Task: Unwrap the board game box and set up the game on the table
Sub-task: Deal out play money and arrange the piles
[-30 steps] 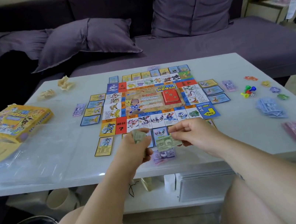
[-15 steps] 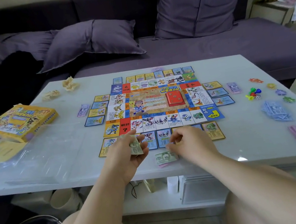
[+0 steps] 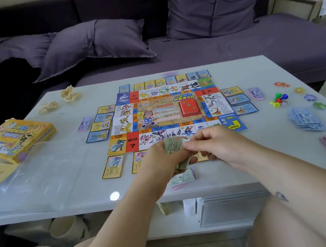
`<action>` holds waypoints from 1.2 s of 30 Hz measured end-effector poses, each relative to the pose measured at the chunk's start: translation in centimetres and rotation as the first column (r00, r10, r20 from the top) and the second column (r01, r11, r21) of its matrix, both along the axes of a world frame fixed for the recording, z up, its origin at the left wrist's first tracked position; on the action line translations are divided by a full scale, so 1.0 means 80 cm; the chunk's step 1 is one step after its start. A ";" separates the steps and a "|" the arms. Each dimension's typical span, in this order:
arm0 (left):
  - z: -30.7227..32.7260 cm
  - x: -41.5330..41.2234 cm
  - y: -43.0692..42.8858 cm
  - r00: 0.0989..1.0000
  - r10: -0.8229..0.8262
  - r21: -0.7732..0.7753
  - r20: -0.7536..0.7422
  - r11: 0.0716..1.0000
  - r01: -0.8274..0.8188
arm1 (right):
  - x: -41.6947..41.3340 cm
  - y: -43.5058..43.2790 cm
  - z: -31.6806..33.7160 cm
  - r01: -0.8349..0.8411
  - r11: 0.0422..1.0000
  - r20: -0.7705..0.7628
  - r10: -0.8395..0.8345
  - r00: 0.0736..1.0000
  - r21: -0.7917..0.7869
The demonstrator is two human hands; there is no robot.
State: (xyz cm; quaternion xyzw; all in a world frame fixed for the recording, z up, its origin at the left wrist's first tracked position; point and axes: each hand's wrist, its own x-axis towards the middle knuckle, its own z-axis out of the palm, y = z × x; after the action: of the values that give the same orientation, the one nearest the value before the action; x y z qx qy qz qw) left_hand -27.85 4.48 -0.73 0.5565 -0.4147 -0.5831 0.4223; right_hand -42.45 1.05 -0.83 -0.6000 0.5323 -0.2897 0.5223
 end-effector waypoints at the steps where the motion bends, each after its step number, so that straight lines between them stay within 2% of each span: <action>1: 0.002 -0.005 -0.005 0.999 -0.009 -0.020 0.036 1.000 0.009 | -0.006 -0.006 0.001 0.002 1.000 0.012 -0.002 1.000 0.005; 4: 0.010 -0.024 -0.029 0.994 -0.026 -0.074 0.103 0.997 0.034 | -0.030 -0.026 0.008 0.035 0.999 0.038 -0.036 0.999 0.013; 7: 0.016 -0.048 -0.063 0.995 -0.030 -0.098 0.095 0.994 0.040 | -0.066 -0.055 0.009 0.172 0.985 0.101 -0.172 0.980 0.014; 10: 0.019 -0.078 -0.098 0.996 -0.049 -0.099 0.075 0.993 0.056 | -0.107 -0.089 0.010 0.277 0.961 0.084 -0.274 0.958 -0.025; 12: 0.020 -0.099 -0.121 0.997 -0.064 -0.080 0.033 0.995 0.066 | -0.135 -0.118 0.009 0.330 0.938 0.043 -0.327 0.944 -0.103; 14: 0.022 -0.118 -0.143 0.995 -0.058 -0.024 -0.080 0.998 0.057 | -0.165 -0.151 0.011 0.341 0.914 -0.043 -0.358 0.933 -0.219; 16: 0.026 -0.134 -0.165 0.971 -0.018 0.070 -0.238 0.997 0.036 | -0.195 -0.185 0.013 0.273 0.909 -0.209 -0.347 0.914 -0.316; 18: 0.028 -0.146 -0.185 0.945 0.022 0.154 -0.327 0.988 0.030 | -0.219 -0.216 0.013 0.194 0.918 -0.363 -0.322 0.874 -0.346; 21: 0.025 -0.156 -0.211 0.932 0.031 0.211 -0.362 0.976 0.050 | -0.237 -0.254 0.005 0.148 0.925 -0.471 -0.310 0.826 -0.349; 24: 0.017 -0.161 -0.228 0.934 0.006 0.202 -0.356 0.977 0.071 | -0.247 -0.283 -0.012 0.096 0.942 -0.588 -0.279 0.759 -0.322; 27: 0.005 -0.158 -0.244 0.943 -0.032 0.162 -0.332 0.983 0.091 | -0.253 -0.301 -0.029 0.029 0.942 -0.761 -0.289 0.581 -0.336; 28: 0.002 -0.155 -0.249 0.949 -0.043 0.147 -0.312 0.985 0.093 | -0.249 -0.302 -0.029 0.017 0.925 -0.753 -0.320 0.575 -0.380; 29: -0.002 -0.151 -0.254 0.956 -0.051 0.133 -0.289 0.987 0.093 | -0.242 -0.301 -0.026 0.011 0.906 -0.705 -0.337 0.624 -0.424; 30: -0.004 -0.147 -0.259 0.962 -0.057 0.120 -0.265 0.989 0.092 | -0.232 -0.299 -0.019 0.017 0.897 -0.624 -0.321 0.712 -0.442; 32: -0.007 -0.140 -0.267 0.977 -0.066 0.096 -0.202 0.992 0.086 | -0.200 -0.287 0.003 0.020 0.940 -0.449 -0.182 0.875 -0.341; 34: -0.006 -0.133 -0.272 0.989 -0.076 0.074 -0.127 0.994 0.086 | -0.165 -0.275 0.021 -0.048 0.981 -0.402 -0.032 0.915 -0.186; 36: -0.003 -0.122 -0.279 0.996 -0.091 0.035 0.001 0.995 0.091 | -0.137 -0.272 0.026 -0.098 0.984 -0.418 0.027 0.908 -0.149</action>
State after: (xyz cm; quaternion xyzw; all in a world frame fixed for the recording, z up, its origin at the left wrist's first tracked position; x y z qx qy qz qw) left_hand -37.61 -17.86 -0.95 0.5449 -0.4299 -0.6084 0.3849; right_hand -53.41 -20.75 1.27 -0.7060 0.5853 -0.1825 0.3545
